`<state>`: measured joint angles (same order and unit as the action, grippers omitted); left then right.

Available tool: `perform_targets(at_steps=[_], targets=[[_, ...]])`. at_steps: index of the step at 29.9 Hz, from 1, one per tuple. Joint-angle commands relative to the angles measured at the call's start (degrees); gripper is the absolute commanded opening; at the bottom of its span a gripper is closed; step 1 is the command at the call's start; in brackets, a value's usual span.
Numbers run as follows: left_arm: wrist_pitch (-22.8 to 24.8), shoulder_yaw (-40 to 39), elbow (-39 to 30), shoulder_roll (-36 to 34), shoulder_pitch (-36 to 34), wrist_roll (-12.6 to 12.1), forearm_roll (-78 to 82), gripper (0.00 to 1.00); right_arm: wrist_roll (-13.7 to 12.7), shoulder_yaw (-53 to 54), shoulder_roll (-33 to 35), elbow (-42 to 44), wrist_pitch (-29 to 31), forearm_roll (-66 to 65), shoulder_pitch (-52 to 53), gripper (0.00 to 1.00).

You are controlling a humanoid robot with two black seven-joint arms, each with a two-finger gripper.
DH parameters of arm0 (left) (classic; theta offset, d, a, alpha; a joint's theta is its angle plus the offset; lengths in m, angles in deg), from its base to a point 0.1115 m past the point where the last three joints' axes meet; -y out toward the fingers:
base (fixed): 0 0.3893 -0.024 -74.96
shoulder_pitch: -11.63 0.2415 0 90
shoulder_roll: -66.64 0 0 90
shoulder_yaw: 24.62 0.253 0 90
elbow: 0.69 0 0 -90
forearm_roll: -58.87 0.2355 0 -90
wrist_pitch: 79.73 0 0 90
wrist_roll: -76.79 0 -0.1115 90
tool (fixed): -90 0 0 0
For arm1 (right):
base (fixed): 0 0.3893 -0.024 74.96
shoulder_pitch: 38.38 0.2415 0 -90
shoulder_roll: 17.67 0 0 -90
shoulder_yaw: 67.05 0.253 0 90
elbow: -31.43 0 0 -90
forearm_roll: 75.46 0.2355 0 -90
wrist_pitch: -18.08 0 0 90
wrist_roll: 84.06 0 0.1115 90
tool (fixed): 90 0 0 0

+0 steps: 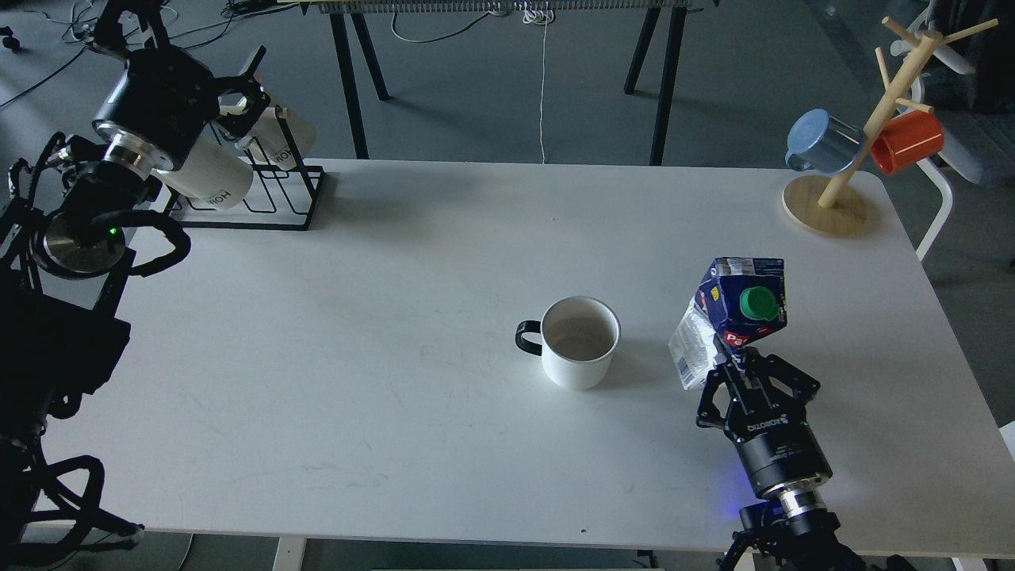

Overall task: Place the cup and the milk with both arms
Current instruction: 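Slide the milk carton with the right gripper next to the white mug, then open the right gripper and withdraw it away from the carton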

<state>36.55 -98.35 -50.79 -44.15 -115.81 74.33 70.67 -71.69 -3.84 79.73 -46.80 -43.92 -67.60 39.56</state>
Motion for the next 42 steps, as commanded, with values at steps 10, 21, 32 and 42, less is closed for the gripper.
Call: perform_targets(at_steps=[10,21,32,42], targets=[[-0.1,0.1,0.2,0.1,0.4,0.0,0.4,1.0,0.0,-6.2,-6.7,2.4,0.0,-2.8,2.7,0.14],[0.0,0.1,0.0,0.0,1.4,0.0,0.4,1.0,0.2,-6.5,-7.4,4.8,0.0,-2.9,3.9,0.35],[0.1,0.1,-0.1,0.0,1.3,0.0,0.4,1.0,0.2,-7.4,-7.1,3.2,0.0,-2.9,2.8,0.94],[0.1,0.0,-0.1,0.0,1.3,0.0,0.4,1.0,0.2,-7.0,-2.3,-3.7,0.0,-3.7,-4.5,0.97]])
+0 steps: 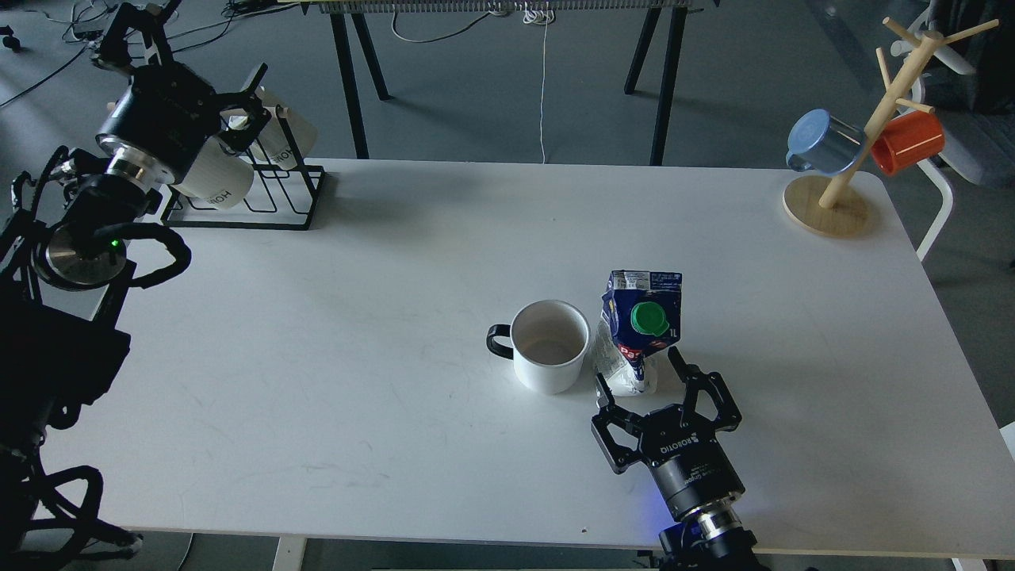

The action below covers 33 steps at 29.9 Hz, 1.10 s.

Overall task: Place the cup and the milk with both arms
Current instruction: 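Open the right gripper and withdraw it away from the carton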

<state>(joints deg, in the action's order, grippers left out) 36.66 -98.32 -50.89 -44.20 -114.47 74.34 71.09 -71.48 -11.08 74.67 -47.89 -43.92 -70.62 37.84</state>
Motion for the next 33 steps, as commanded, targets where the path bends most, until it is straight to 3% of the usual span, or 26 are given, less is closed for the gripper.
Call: perform_targets(at_steps=[1,11,15,24,33], targets=[[0.0,0.0,0.0,-0.1,0.0,0.0,0.0,1.0,0.1,0.6,4.0,-3.6,0.0,-1.6,-3.9,0.97],[-0.1,-0.2,0.5,0.3,0.3,0.0,-0.4,1.0,0.1,16.2,17.2,-13.1,0.0,-6.7,-12.3,0.98],[0.0,-0.4,1.5,0.9,0.4,0.2,-0.8,0.99,0.0,25.2,17.8,-12.4,0.0,-6.8,-9.8,0.99],[0.0,-0.7,1.6,2.3,1.2,0.1,-9.2,1.0,-0.1,26.7,22.8,-4.5,0.0,-6.9,12.5,1.0],[0.0,-1.0,1.6,4.7,0.9,0.2,-9.9,1.0,-0.4,13.6,23.5,22.1,0.0,-6.8,44.4,1.0]])
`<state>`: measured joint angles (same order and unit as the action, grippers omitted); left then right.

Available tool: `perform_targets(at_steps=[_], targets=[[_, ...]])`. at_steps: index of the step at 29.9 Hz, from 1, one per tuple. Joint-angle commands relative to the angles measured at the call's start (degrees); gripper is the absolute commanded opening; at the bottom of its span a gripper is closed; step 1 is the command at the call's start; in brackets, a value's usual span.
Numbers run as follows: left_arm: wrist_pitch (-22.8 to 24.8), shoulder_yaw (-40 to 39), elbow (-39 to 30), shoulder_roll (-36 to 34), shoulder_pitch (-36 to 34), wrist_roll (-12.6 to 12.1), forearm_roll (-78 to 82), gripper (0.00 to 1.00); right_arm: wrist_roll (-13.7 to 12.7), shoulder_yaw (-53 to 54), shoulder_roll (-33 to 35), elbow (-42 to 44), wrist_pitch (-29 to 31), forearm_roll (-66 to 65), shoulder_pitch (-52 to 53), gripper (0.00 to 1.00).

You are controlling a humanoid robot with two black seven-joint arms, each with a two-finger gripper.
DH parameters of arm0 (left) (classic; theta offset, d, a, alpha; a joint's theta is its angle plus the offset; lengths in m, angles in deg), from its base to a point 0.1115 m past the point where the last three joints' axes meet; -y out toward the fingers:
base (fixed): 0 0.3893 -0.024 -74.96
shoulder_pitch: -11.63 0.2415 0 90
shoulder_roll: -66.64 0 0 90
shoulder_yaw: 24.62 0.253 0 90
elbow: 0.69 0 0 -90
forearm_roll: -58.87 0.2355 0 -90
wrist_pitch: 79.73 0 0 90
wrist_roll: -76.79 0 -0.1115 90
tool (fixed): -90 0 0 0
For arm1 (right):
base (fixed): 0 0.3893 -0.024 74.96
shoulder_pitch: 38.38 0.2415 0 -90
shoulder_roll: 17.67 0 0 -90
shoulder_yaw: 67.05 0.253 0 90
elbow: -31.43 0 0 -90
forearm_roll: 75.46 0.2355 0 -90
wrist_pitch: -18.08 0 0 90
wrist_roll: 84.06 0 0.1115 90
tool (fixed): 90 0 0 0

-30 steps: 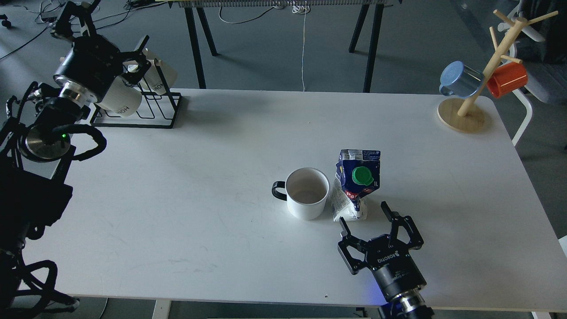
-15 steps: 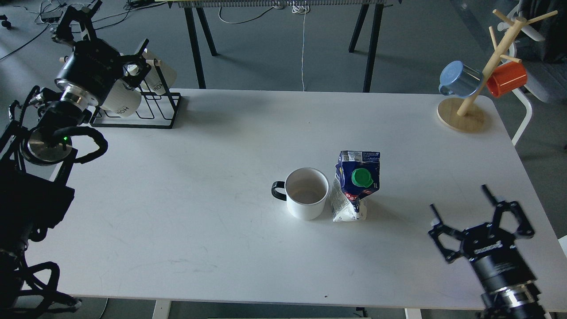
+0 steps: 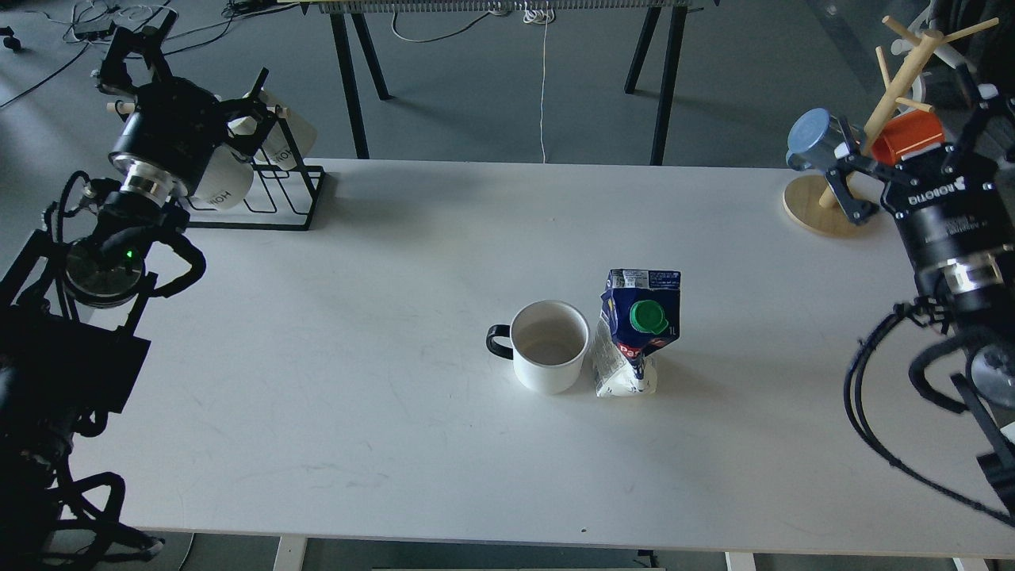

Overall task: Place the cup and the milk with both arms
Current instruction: 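Open the right gripper and withdraw it away from the carton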

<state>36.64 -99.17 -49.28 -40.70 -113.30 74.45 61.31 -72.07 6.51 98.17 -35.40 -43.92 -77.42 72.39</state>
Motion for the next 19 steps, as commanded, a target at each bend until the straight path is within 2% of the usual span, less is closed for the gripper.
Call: perform_targets(at_steps=[1,5,9,19], targets=[[0.0,-0.2,0.0,1.5,-0.2,0.1,-0.2,1.0,0.3,-4.9,-0.4,12.6,0.0,0.1,12.8,1.0],[0.1,-1.5,0.0,3.0,-0.1,0.1,-0.2,1.0,0.7,-10.4,-2.2,25.8,0.0,0.0,24.7,1.0],[0.1,-1.5,0.0,3.2,-0.1,0.0,-0.2,1.0,0.9,-15.8,-4.2,33.0,0.0,0.0,32.2,1.0],[0.1,-1.5,0.0,3.0,-0.1,0.0,-0.2,1.0,1.7,-15.6,-5.0,33.8,0.0,0.6,33.2,1.0]])
